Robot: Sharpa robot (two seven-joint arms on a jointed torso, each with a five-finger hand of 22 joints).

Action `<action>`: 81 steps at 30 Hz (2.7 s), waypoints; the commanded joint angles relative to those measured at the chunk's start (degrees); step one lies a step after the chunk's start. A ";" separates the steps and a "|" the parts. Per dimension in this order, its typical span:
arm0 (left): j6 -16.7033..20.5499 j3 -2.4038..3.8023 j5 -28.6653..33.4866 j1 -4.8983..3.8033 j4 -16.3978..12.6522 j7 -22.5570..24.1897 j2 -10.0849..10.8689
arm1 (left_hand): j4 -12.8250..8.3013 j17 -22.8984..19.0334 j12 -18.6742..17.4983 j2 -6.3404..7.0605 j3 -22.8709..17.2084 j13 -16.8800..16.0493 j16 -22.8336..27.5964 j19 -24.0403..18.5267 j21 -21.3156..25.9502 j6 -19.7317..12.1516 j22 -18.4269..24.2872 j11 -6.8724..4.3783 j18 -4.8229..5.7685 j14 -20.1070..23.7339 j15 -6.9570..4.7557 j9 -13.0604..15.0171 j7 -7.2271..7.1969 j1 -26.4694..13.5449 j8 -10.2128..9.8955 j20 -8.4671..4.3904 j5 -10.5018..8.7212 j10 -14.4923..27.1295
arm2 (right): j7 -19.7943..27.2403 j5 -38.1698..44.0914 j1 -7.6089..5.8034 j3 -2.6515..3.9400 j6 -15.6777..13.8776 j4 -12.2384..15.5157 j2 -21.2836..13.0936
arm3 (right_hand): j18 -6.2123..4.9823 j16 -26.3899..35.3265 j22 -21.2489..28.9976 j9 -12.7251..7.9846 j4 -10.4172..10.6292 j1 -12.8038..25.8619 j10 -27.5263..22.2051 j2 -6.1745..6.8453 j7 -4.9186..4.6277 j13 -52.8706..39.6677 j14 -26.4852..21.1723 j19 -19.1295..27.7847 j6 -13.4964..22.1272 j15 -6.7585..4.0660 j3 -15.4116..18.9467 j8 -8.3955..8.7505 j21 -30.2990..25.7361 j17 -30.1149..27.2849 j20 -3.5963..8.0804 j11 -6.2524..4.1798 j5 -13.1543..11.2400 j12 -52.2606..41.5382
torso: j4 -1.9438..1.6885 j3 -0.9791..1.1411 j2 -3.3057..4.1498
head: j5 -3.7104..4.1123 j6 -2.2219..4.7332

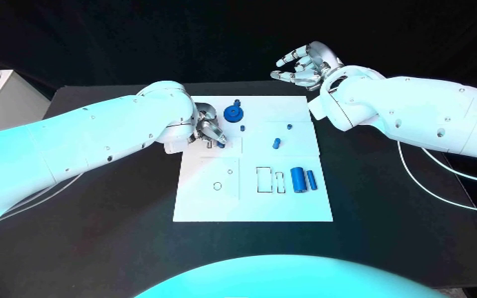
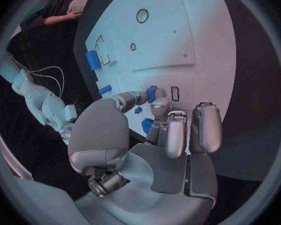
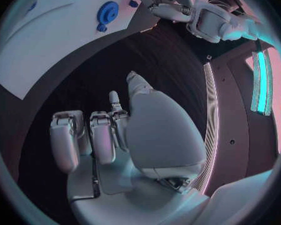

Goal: Assemble the parts on the task board

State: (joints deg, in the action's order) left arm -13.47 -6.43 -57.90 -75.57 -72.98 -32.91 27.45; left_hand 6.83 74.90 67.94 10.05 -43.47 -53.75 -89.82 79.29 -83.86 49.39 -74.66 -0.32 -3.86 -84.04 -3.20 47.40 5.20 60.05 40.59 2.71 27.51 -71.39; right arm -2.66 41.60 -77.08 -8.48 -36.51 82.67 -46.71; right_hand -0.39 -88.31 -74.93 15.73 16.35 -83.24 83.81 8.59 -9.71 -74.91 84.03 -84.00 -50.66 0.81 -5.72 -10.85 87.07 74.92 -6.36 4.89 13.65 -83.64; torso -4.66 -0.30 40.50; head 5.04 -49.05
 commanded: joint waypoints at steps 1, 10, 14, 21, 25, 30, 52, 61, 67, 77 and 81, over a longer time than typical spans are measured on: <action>-1.36 -0.06 -0.01 0.11 -0.26 0.41 -0.39 | -10.03 15.10 0.70 -0.12 -9.33 -0.80 -0.18 0.82 -0.39 2.24 -0.57 -0.42 0.47 -5.96 -0.64 0.22 -1.73 -0.82 0.05 -0.03 0.33 -1.28 | 0.33 0.48 0.03 0.01 0.82 0.00 0.01 | -0.45 0.36 -12.77 -0.05 0.11 0.57 -0.22 -0.09 -0.01 -9.32 4.71 -4.55 0.33 -0.37 -0.29 -0.33 -0.33 10.14 0.14 -0.03 0.18 0.37 | 0.00 -0.01 -0.07 | 0.03 -0.09; -0.18 -0.07 -0.07 0.15 0.00 0.74 -0.95 | -8.95 15.10 1.02 -0.81 -7.76 -1.35 -0.18 1.40 -0.61 2.84 -1.28 -0.84 0.63 -5.96 -0.98 0.35 -2.23 -1.60 0.01 -0.33 -0.06 -2.33 | 0.35 0.48 0.04 0.01 0.91 0.01 0.01 | -0.45 0.36 -12.77 -0.05 0.11 0.57 -0.22 -0.09 -0.01 -9.32 4.71 -4.55 0.33 -0.37 -0.29 -0.33 -0.33 10.14 0.14 -0.03 0.18 0.37 | 0.07 -0.02 0.00 | 0.12 -0.04; 0.02 -0.08 -0.07 0.22 0.12 0.83 -1.14 | -8.19 15.10 0.96 -0.70 -5.84 -1.41 -0.18 1.44 -0.52 2.88 -1.24 -1.02 0.64 -5.96 -1.15 0.45 -2.50 -2.30 -0.14 -0.50 -0.55 -2.65 | 0.37 0.48 0.04 0.01 0.94 0.02 -0.01 | -0.48 0.39 -12.69 -0.05 0.12 0.68 -0.31 -0.08 -0.02 -9.24 4.70 -4.50 0.39 -0.37 -0.33 -0.39 -0.44 10.06 0.13 -0.02 0.19 0.45 | 0.05 -0.01 -0.03 | 0.22 -0.07; 0.25 -0.10 -0.07 0.32 0.41 0.84 -1.34 | -7.05 15.10 0.66 -0.30 -2.86 -1.17 -0.18 1.46 -0.38 2.85 -1.16 -1.24 0.64 -5.96 -1.34 0.49 -2.81 -3.10 -0.46 -0.69 -0.76 -2.66 | 0.39 0.46 0.04 0.01 1.00 0.01 -0.03 | -0.54 0.48 -12.51 -0.06 0.13 0.73 -0.46 -0.07 -0.02 -9.10 4.64 -4.39 0.44 -0.36 -0.35 -0.41 -0.69 9.86 0.13 -0.02 0.18 0.61 | 0.01 0.00 -0.03 | 0.31 -0.08; -0.11 -0.11 -0.07 0.34 0.54 0.72 -1.37 | -6.44 15.10 0.59 -0.30 -1.98 -1.16 -0.18 1.49 -0.34 2.90 -1.16 -1.27 0.65 -5.96 -1.39 0.45 -2.90 -3.42 -0.62 -0.74 -0.76 -2.63 | 0.41 0.43 0.04 0.01 1.06 0.01 -0.05 | -0.54 0.48 -12.51 -0.06 0.13 0.73 -0.46 -0.07 -0.02 -9.10 4.64 -4.39 0.44 -0.36 -0.35 -0.41 -0.69 9.86 0.13 -0.02 0.18 0.61 | 0.00 -0.02 -0.06 | 0.39 -0.14; -0.82 -0.12 -0.08 0.36 0.65 0.48 -1.38 | -6.10 15.10 0.50 0.11 -1.06 -1.08 -0.18 1.53 -0.32 2.92 -1.19 -1.32 0.66 -5.96 -1.42 0.41 -2.96 -3.66 -0.78 -0.79 -0.80 -2.54 | 0.44 0.39 0.04 0.01 1.11 -0.01 -0.04 | -0.56 0.52 -12.45 -0.06 0.14 0.77 -0.55 -0.07 -0.03 -9.02 4.62 -4.35 0.48 -0.36 -0.35 -0.41 -0.78 9.77 0.13 -0.01 0.17 0.71 | 0.03 -0.03 -0.11 | 0.40 -0.17; 0.42 -0.12 -0.31 0.44 1.00 0.25 -1.13 | 1.34 15.10 0.47 1.06 9.70 -1.34 -0.18 1.66 -0.07 4.26 -1.21 -1.26 0.68 -5.96 -1.40 -0.34 -2.93 -6.26 -2.33 -0.83 -0.96 -2.04 | 0.51 0.35 0.04 0.01 1.06 0.07 -0.14 | -0.61 0.59 -12.33 -0.08 0.15 0.84 -0.65 -0.04 -0.04 -8.93 4.58 -4.28 0.58 -0.36 -0.35 -0.40 -0.95 9.63 0.12 0.00 0.10 0.81 | 0.01 -0.05 -0.05 | 0.52 0.02; 0.87 -0.11 -0.67 0.45 1.07 0.27 -0.71 | 2.58 15.10 0.72 1.21 11.53 -1.73 -0.18 1.77 -0.11 4.48 -1.37 -1.25 0.71 -5.96 -1.39 -0.33 -2.94 -6.25 -2.43 -0.82 -0.99 -2.20 | 0.56 0.35 0.04 0.01 1.05 0.16 -0.27 | -0.62 0.63 -12.29 -0.09 0.15 0.89 -0.67 -0.03 -0.06 -8.91 4.55 -4.25 0.64 -0.35 -0.36 -0.40 -1.01 9.54 0.12 0.01 0.06 0.83 | 0.05 -0.06 -0.02 | 0.51 -0.02; 1.13 -0.10 -0.84 0.45 0.99 0.28 -0.44 | 3.00 15.10 0.83 1.30 12.19 -1.88 -0.18 1.77 -0.10 4.58 -1.35 -1.27 0.70 -5.96 -1.40 -0.32 -2.96 -6.18 -2.45 -0.83 -1.03 -2.29 | 0.58 0.35 0.04 0.00 1.05 0.19 -0.32 | -0.62 0.63 -12.29 -0.09 0.15 0.89 -0.67 -0.03 -0.06 -8.91 4.55 -4.25 0.64 -0.35 -0.36 -0.40 -1.01 9.54 0.12 0.01 0.06 0.83 | 0.00 -0.08 -0.07 | 0.51 -0.07; 1.83 -0.08 -0.88 0.46 0.63 0.65 -0.17 | 6.58 15.10 0.93 2.01 17.38 -2.11 -0.18 1.80 -0.04 4.94 -1.39 -1.23 0.70 -5.96 -1.36 -0.33 -2.94 -5.56 -2.83 -0.83 -9.07 -2.36 | 0.64 0.35 0.04 0.00 1.04 0.13 -0.31 | -0.62 0.65 -12.30 -0.09 0.16 0.97 -0.68 -0.02 -0.07 -8.90 4.54 -4.26 0.71 -0.34 -0.36 -0.41 -1.00 9.50 0.11 0.02 -0.02 0.83 | 0.03 -0.07 -0.10 | 0.54 -0.04; 2.27 -0.07 -0.72 0.47 0.39 0.93 -0.03 | 8.83 15.10 1.00 2.26 19.61 -2.27 -0.18 1.83 -0.02 5.04 -1.44 -1.20 0.70 -5.96 -1.35 -0.35 -2.92 -4.38 -3.07 -0.78 -12.85 -2.41 | 0.67 0.35 0.05 0.00 1.05 0.11 -0.29 | -0.62 0.66 -12.30 -0.10 0.17 1.02 -0.70 -0.01 -0.07 -8.88 4.54 -4.26 0.75 -0.34 -0.36 -0.42 -1.00 9.49 0.11 0.03 -0.08 0.85 | 0.01 -0.07 -0.10 | 0.54 0.00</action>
State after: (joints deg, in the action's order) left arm -11.97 -6.54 -58.53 -75.12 -72.34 -32.86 27.42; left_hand 15.46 74.90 68.63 12.42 -24.30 -55.94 -89.81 80.78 -84.25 53.97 -74.92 -1.52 -3.89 -83.94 -4.30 47.11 2.22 55.14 37.77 1.96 15.20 -73.82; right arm -2.58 41.58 -77.06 -8.48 -36.17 82.72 -47.03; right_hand -0.39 -87.99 -74.93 15.68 16.52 -82.79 83.43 8.60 -9.70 -74.91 84.02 -84.00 -50.26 0.81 -5.87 -11.06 86.35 74.93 -6.36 4.92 13.65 -83.14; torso -4.65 -0.38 40.40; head 5.59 -49.10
